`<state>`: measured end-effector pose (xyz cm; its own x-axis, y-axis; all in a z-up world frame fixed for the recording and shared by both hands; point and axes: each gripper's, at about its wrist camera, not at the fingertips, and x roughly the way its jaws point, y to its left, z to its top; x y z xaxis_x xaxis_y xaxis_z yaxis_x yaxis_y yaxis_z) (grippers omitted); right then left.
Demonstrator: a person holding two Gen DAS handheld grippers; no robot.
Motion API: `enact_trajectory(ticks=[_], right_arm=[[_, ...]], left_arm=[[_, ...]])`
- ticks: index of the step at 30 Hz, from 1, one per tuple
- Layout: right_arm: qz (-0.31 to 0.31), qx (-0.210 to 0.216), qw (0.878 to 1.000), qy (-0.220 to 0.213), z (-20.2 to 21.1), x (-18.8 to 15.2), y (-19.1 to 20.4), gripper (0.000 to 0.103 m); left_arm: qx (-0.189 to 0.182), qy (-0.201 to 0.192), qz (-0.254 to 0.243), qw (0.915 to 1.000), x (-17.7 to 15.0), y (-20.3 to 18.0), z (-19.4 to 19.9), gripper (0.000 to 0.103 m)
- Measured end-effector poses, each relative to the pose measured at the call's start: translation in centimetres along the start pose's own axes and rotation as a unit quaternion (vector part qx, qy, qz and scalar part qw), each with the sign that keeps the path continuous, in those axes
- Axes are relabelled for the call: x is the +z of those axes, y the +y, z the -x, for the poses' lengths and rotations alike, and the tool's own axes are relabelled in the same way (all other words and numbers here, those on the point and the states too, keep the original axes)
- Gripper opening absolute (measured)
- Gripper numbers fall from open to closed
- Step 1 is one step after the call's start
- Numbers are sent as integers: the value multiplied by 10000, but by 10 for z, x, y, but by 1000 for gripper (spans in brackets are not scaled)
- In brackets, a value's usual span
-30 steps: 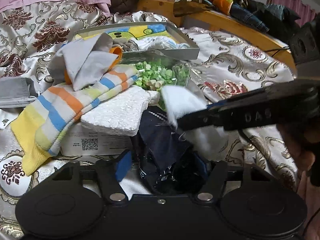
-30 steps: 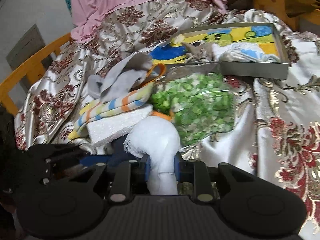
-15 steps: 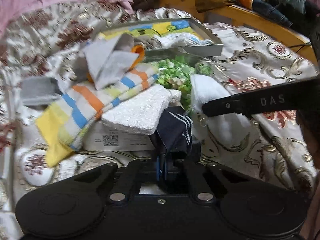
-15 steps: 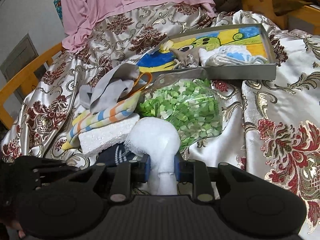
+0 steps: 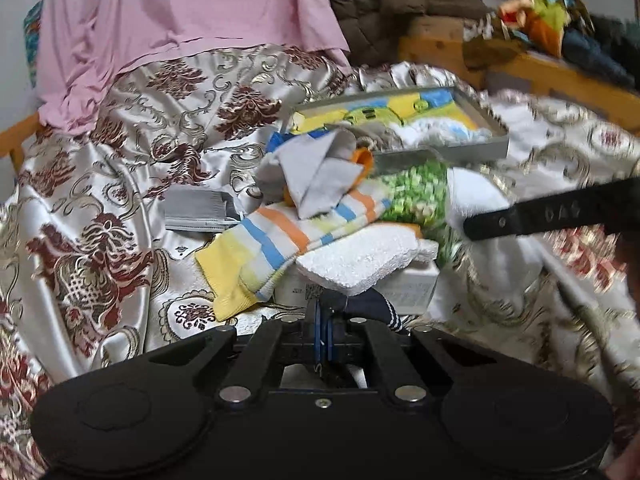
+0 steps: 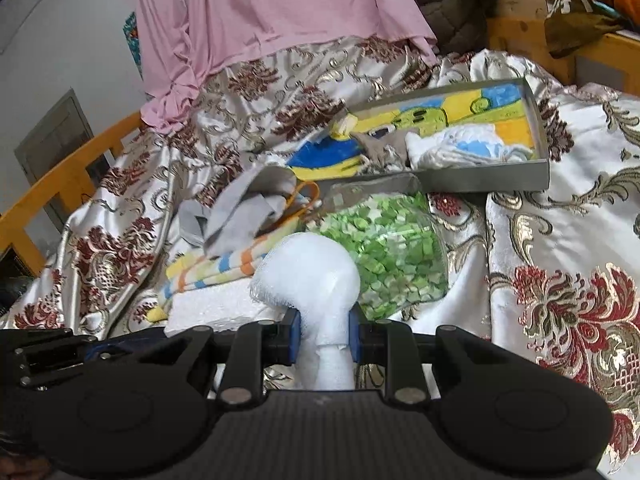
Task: Organize soft objects
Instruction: 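Carry both items to the frog-picture tray and release them inside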
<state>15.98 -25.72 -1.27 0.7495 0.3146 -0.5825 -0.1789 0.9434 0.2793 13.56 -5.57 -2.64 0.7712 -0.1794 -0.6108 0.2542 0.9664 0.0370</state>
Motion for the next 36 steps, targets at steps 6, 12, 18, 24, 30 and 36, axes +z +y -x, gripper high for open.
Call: enact_trajectory(ticks=[6, 12, 18, 24, 30, 36], right_arm=[[-45, 90, 9993, -348, 18, 3, 1, 26], [-149, -33, 9963, -843, 35, 13, -6, 26], [-219, -218, 9899, -1381, 39, 33, -21, 26], [-300, -310, 9792, -1984, 23, 60, -45, 26], [-367, -458, 9738, -2196, -8, 87, -71, 26], [-659, -539, 9732, -2137, -41, 109, -102, 29]], left_arm=[[-67, -293, 251, 9992, 16, -2, 23, 2], [-364, -805, 383, 9953, 52, -10, 36, 2], [-559, -1208, 372, 9904, 99, -25, 17, 3], [-633, -1343, 409, 9881, 142, -38, -24, 3], [-614, -1445, 444, 9866, 182, -50, -75, 3], [-587, -1357, 645, 9869, 210, -57, -133, 5]])
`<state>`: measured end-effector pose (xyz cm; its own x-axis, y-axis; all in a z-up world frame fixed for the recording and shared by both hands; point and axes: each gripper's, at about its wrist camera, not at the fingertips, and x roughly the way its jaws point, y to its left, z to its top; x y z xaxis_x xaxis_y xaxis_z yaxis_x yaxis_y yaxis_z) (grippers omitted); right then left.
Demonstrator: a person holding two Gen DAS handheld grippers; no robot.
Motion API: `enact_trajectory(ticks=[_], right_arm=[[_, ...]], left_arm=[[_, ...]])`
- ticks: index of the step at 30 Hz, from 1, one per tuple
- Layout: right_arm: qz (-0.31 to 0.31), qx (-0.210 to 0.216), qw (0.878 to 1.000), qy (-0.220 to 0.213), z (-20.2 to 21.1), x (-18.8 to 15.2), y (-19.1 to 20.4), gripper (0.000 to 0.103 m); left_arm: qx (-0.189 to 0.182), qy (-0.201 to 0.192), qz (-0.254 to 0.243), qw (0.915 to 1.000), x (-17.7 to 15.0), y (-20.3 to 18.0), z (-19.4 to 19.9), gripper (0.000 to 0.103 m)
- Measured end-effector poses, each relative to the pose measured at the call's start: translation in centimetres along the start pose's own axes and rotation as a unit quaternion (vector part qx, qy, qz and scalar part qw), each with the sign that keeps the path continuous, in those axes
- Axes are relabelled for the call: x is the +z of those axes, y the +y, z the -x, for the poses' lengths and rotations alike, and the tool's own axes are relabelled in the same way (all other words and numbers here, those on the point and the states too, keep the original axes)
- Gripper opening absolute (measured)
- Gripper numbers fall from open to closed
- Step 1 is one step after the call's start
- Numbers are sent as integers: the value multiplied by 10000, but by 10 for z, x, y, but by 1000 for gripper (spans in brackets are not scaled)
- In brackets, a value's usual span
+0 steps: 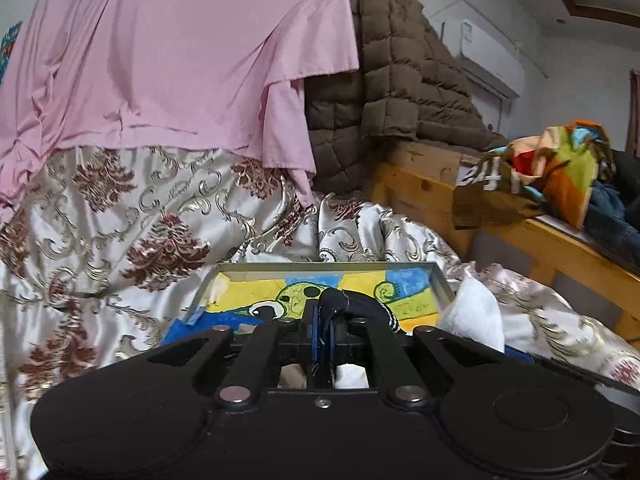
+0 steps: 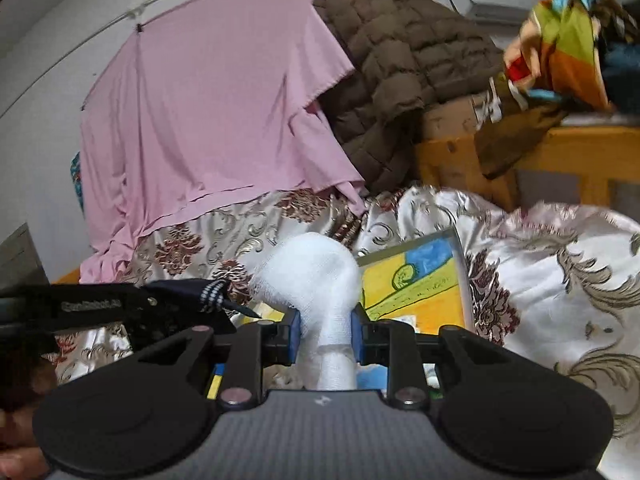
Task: Organize soft objects
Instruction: 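Carry both items to the frog-picture tray and release them inside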
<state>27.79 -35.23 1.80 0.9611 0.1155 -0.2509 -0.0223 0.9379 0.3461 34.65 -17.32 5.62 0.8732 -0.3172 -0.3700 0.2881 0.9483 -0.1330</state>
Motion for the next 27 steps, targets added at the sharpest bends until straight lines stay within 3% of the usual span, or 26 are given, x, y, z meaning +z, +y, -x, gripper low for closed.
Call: enact_trajectory(ticks=[12, 22, 27], right_arm=[[176, -542, 9980, 275, -60, -5, -24, 28], [26, -686, 9955, 645, -83, -15, -35, 28], [-46, -674, 9952, 710, -84, -15, -39, 37]], left_arm=[[90, 425, 207, 9988, -16, -4, -97, 5], [185, 746, 189, 9969, -21, -11, -135, 5], [189, 999, 295, 9944, -26, -10, -142, 10]])
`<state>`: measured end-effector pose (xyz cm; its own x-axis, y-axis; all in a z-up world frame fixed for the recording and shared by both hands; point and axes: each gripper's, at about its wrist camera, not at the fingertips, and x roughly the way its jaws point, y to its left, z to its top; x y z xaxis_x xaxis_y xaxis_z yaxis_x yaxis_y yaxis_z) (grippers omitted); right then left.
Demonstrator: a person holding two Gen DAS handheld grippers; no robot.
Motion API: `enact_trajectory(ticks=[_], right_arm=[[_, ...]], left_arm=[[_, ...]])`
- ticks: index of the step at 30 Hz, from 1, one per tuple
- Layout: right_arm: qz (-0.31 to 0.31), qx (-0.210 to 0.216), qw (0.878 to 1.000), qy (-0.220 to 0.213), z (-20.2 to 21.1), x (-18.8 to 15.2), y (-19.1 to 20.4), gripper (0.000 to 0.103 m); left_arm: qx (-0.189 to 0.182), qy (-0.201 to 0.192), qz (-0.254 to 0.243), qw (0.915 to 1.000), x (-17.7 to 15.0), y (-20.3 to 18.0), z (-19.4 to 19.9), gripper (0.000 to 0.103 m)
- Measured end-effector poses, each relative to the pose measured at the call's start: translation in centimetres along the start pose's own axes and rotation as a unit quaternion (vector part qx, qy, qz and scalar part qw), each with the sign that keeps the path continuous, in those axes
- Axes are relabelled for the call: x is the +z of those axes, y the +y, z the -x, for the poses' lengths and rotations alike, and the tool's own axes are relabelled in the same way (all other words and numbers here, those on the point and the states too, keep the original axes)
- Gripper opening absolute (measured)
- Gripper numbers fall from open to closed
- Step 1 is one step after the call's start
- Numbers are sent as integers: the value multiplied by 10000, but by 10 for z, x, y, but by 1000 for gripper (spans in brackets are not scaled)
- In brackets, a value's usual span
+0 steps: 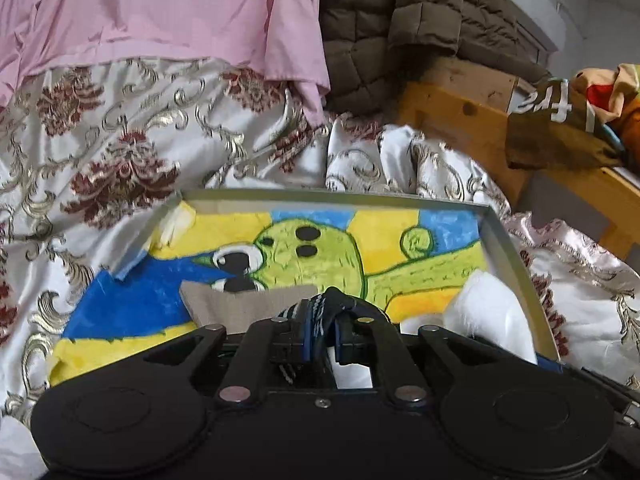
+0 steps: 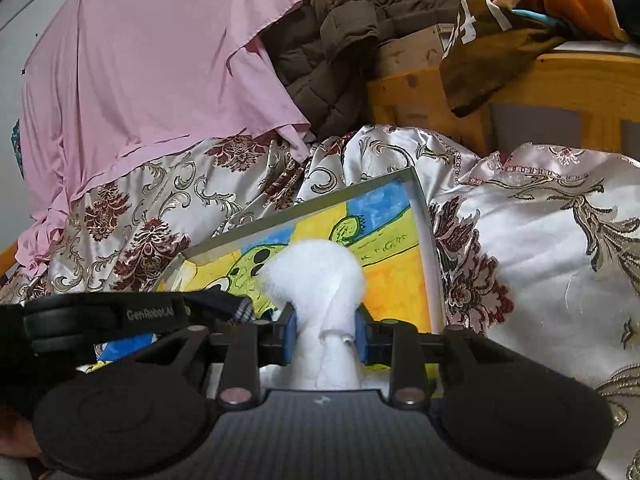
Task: Organize soft objects
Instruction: 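Carry both items to the frog-picture tray and release them inside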
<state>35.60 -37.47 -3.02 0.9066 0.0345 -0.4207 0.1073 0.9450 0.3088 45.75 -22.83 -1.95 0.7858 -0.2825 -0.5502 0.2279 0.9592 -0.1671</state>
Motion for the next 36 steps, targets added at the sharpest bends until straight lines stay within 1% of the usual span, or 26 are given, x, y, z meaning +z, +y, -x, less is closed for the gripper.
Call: enact_trajectory(ticks=[3, 4, 6, 8, 9, 11, 12, 14, 15, 17, 18, 20, 22, 26, 28, 31, 33, 36], right_arm=[[-1, -30, 10000, 12, 0, 0, -1, 42], [1, -51, 10000, 21, 0, 0, -1, 47], [-16, -79, 10000, 21, 1, 1, -2, 49], [-40, -77, 10000, 32, 2, 2, -4, 55], [-41, -75, 10000, 37, 3, 2, -4, 56], [-16, -94, 9999, 38, 5, 3, -4, 62], [8, -110, 9999, 34, 6, 3, -4, 63], [84, -150, 9999, 12, 9, 3, -2, 69], [129, -166, 9998, -5, 11, 4, -1, 71], [186, -183, 9996, -48, 16, 5, 2, 76], [196, -183, 9996, -70, 19, 6, 3, 77], [207, -172, 9996, -123, 25, 8, 4, 83], [206, -163, 9995, -172, 33, 9, 5, 86], [211, -124, 9993, -279, 50, 14, 6, 93], [211, -82, 9991, -357, 60, 16, 7, 96], [268, 31, 9987, -443, 75, 19, 11, 102], [327, 110, 9982, -489, 85, 20, 15, 103], [459, 102, 9975, -536, 98, 19, 23, 103]], left_arm=[[35, 0, -4, 10000, -1, 0, 1, 13], [49, 16, -29, 10000, -1, 0, 1, 13], [48, 80, -42, 9999, 0, 0, 1, 15], [58, 123, -24, 9999, -1, 2, 2, 21], [70, 135, -9, 9999, -1, 3, 2, 23], [133, 151, 37, 9998, -2, 4, 4, 35], [162, 137, 59, 9998, -2, 5, 5, 37], [203, 102, 77, 9997, -2, 6, 9, 43], [219, 82, 81, 9997, -2, 7, 11, 45], [275, 11, 95, 9996, -2, 9, 18, 56], [298, -27, 108, 9995, -1, 10, 21, 58], [308, -114, 156, 9993, 0, 12, 29, 66], [342, -221, 202, 9990, 1, 15, 40, 71], [368, -415, 270, 9981, 0, 20, 64, 81], [374, -516, 300, 9975, -1, 22, 77, 82], [393, -657, 244, 9968, -4, 24, 99, 88], [391, -753, 176, 9962, -7, 25, 114, 89], [399, -894, 97, 9952, -11, 26, 138, 91]])
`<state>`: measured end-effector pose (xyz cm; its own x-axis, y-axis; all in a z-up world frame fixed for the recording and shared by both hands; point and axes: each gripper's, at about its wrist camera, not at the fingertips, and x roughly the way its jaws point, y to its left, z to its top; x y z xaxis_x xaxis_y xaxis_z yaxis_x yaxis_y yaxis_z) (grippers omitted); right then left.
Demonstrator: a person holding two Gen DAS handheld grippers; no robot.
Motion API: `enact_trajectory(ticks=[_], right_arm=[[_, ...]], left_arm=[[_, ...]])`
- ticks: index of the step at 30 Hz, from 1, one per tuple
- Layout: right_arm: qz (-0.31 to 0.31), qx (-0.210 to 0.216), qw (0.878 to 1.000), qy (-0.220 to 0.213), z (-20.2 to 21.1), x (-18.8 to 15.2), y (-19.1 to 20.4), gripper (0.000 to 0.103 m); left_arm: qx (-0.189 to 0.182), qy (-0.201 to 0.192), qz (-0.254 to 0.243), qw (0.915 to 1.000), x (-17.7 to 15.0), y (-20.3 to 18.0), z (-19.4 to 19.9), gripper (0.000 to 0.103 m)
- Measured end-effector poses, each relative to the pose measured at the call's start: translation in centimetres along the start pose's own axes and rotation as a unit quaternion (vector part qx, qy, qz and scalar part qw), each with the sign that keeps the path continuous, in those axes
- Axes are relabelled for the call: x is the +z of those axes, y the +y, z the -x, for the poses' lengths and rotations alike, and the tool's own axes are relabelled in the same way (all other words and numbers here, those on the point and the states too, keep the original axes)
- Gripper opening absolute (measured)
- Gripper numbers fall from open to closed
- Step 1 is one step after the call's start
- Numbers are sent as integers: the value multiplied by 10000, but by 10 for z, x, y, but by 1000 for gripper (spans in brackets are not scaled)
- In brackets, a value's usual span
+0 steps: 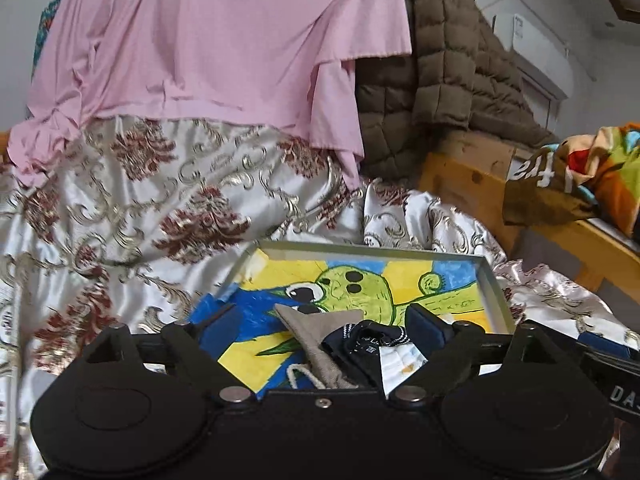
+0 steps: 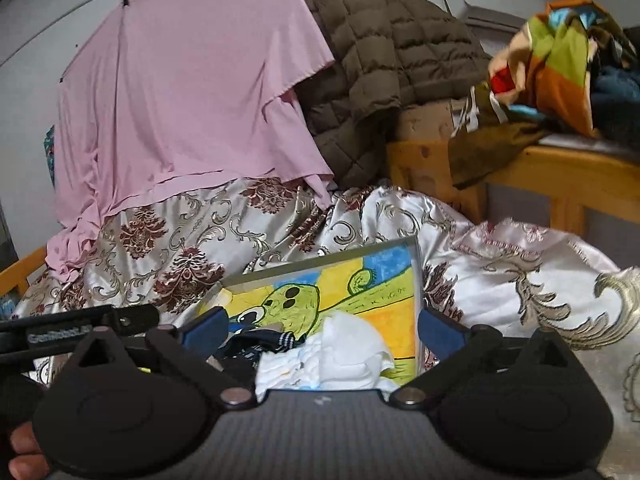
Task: Organize soft objects
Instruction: 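Withdraw both open grippers from the frog-picture tray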
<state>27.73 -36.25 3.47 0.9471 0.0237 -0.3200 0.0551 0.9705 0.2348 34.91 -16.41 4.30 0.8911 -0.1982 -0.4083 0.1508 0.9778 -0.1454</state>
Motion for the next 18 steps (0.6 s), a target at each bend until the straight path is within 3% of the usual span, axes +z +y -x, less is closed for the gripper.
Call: enact_trajectory(ticks=[4, 18], right_arm=[[100, -3, 9999, -65, 19, -2, 8, 103], [392, -208, 9984, -355, 78, -26, 45, 103]], left_arm=[[70, -185, -11, 9998, -3, 8, 30, 98], [239, -187, -35, 9995, -29, 35, 112, 102]])
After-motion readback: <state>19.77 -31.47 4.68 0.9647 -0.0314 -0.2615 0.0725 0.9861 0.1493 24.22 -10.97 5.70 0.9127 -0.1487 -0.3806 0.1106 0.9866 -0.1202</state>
